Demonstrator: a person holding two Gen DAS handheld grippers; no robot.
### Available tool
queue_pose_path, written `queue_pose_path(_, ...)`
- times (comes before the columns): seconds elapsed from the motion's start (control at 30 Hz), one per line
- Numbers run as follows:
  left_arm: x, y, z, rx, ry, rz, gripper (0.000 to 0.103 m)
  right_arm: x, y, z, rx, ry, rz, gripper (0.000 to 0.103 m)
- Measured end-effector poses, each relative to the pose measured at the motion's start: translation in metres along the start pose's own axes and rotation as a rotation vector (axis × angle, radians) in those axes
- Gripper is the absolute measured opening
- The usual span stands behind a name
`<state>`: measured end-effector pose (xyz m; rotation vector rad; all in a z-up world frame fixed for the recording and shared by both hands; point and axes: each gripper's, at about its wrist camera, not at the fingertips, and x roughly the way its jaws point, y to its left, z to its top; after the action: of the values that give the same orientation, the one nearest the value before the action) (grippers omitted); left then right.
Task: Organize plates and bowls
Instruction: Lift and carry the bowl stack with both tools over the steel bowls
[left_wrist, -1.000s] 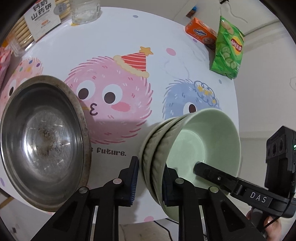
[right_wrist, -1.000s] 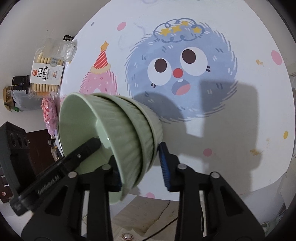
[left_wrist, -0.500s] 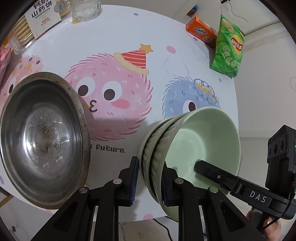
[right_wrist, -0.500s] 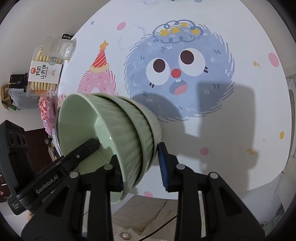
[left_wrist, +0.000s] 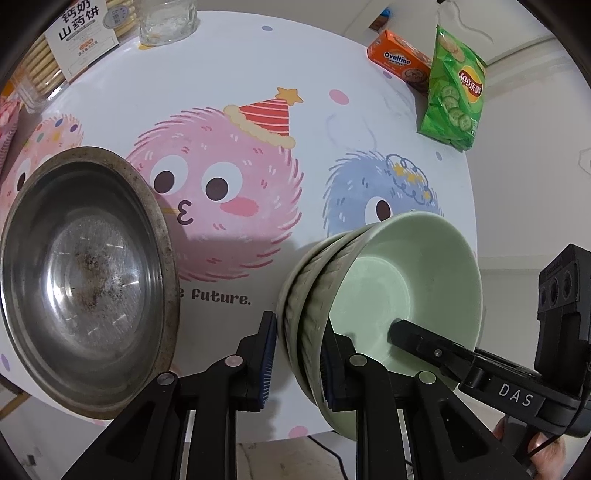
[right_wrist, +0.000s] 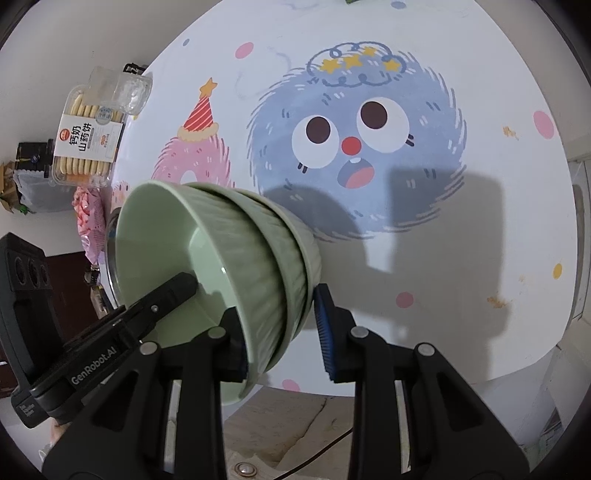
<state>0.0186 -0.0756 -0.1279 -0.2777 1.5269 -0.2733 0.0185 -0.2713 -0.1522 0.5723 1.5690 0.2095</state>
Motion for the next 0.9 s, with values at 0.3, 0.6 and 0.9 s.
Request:
queue_pose_path(0.3,0.001,-0.002,-0.002,0.009,-0.017,0.007,0.024,0.002,0.002,0.001,-0.020,-0.008,0.001,0.036)
queue_pose_path(0.6,-0.008,-0.003,-0.001,0.012,-0.016,-0.005,0.020,-0.010,0.003,0.005,-0.017,-0.036,-0.003,0.031)
queue_pose_path(0.9,-0.029,-0.006,0.009,0.008,-0.044,0.005,0.020,-0.025,0.018,0.013,-0.038,-0.050,0.001,0.031)
